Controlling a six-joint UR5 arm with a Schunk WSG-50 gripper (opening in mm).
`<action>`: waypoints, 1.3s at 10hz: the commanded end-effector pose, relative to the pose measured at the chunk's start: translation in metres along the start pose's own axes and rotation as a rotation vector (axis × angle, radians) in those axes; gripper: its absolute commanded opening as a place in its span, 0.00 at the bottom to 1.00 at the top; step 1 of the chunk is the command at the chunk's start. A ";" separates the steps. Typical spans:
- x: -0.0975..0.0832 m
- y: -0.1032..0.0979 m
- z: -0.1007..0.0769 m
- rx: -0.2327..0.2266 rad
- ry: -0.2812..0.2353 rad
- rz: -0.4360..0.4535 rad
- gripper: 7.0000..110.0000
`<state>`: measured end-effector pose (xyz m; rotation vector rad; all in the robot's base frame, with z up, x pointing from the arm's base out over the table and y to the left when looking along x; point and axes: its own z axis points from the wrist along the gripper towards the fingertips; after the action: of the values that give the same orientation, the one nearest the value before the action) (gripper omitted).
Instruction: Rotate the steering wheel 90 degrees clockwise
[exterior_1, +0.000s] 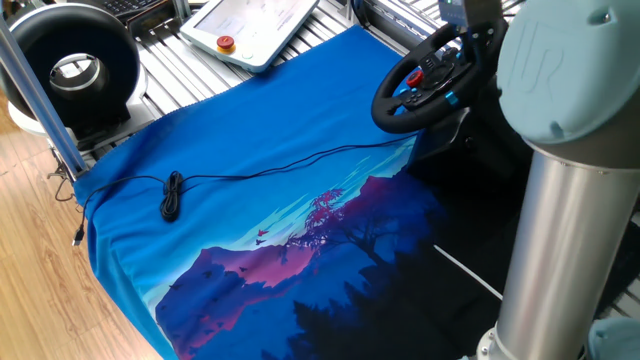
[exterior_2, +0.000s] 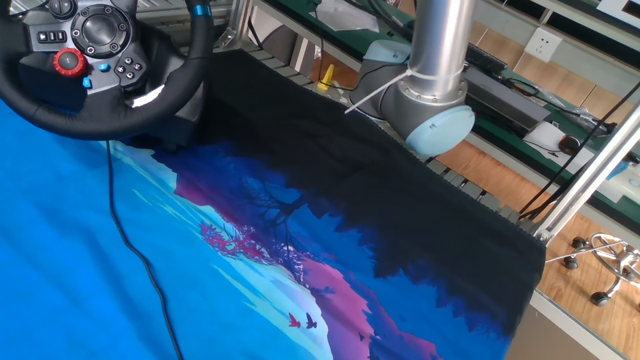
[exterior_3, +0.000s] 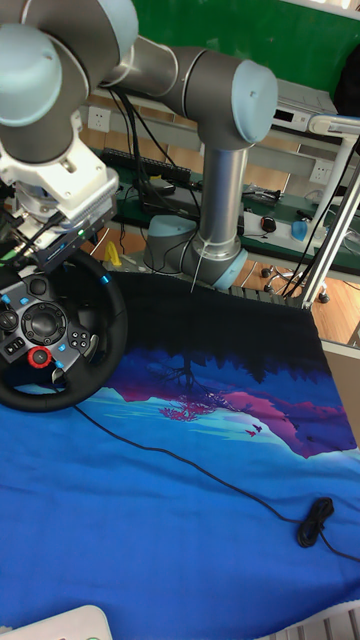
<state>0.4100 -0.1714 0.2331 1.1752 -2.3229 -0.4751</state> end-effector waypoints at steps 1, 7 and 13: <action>0.010 -0.008 0.004 0.005 0.008 -0.023 0.57; 0.041 -0.026 0.011 0.009 0.014 -0.070 0.57; 0.032 -0.023 0.006 0.037 0.026 0.020 0.36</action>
<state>0.4009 -0.2170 0.2244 1.2030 -2.2996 -0.4338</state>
